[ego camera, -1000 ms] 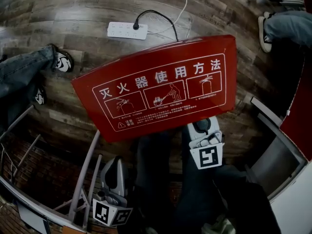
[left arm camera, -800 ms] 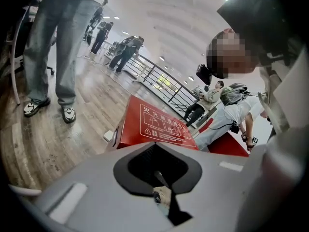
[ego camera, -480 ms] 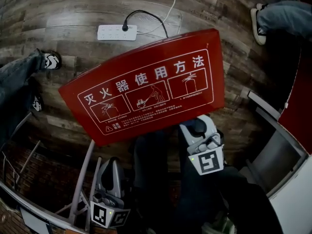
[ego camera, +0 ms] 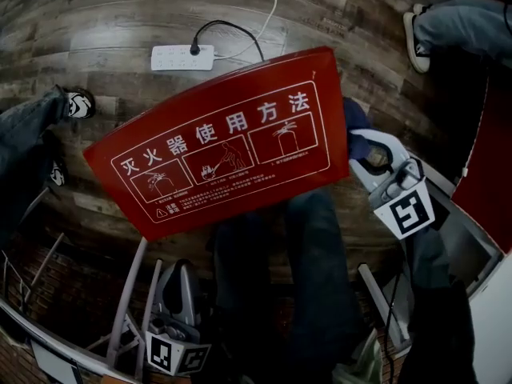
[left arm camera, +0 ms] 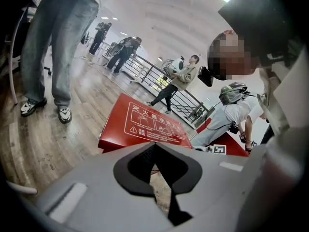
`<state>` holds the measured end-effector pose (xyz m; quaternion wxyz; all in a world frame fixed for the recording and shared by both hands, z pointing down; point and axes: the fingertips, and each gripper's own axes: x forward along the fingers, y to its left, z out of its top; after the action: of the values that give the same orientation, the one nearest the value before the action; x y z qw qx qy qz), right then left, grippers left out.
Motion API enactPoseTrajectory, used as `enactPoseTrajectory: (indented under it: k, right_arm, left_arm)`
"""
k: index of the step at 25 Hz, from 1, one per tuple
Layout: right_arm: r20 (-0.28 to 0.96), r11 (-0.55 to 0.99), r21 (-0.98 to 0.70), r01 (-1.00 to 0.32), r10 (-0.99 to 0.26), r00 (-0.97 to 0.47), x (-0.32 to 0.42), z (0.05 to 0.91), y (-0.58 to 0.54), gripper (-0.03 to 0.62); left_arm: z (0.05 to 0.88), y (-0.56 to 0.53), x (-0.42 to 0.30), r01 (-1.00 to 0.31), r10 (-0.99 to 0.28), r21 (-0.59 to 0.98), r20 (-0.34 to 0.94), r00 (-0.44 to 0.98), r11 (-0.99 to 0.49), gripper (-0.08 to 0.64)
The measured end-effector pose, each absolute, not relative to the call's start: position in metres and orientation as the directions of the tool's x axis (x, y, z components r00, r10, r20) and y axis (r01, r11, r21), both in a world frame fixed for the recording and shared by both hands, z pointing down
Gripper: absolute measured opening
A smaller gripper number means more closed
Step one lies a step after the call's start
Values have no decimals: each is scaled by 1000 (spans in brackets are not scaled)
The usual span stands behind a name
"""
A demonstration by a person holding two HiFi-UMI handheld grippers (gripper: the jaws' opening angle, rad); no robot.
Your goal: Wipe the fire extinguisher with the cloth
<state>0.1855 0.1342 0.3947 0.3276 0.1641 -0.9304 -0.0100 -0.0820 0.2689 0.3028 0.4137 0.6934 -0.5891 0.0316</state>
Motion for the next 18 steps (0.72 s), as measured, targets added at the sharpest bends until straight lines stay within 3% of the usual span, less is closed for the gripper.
enactPoseTrajectory:
  k: [3,6,10,15,18]
  right_arm:
    - [601,957,135,-256,-285,-746,177,404,108,74]
    - [645,920,69,-387,-337,-686,177,428,69,74]
    - [625,898,34,-439,-362,-692,168,430,38,74]
    - [568,845,-234,-481,-283,-773,185,392,121,74]
    - [628,819,-290,-495,-228,-744,205,373,181,74]
  left_arm:
    - [304,269,-75,-843,-795,537,530,294,47,5]
    - [309,273,-66,-843,-796,534,535,283,60,5]
    - [309,270,-54,-836,-803,545,526,280,66,5]
    - [290,256,-48,-823,-824,565,494,278,61,5]
    - [280,251,-49,-818,-830,572,481,283,53,5]
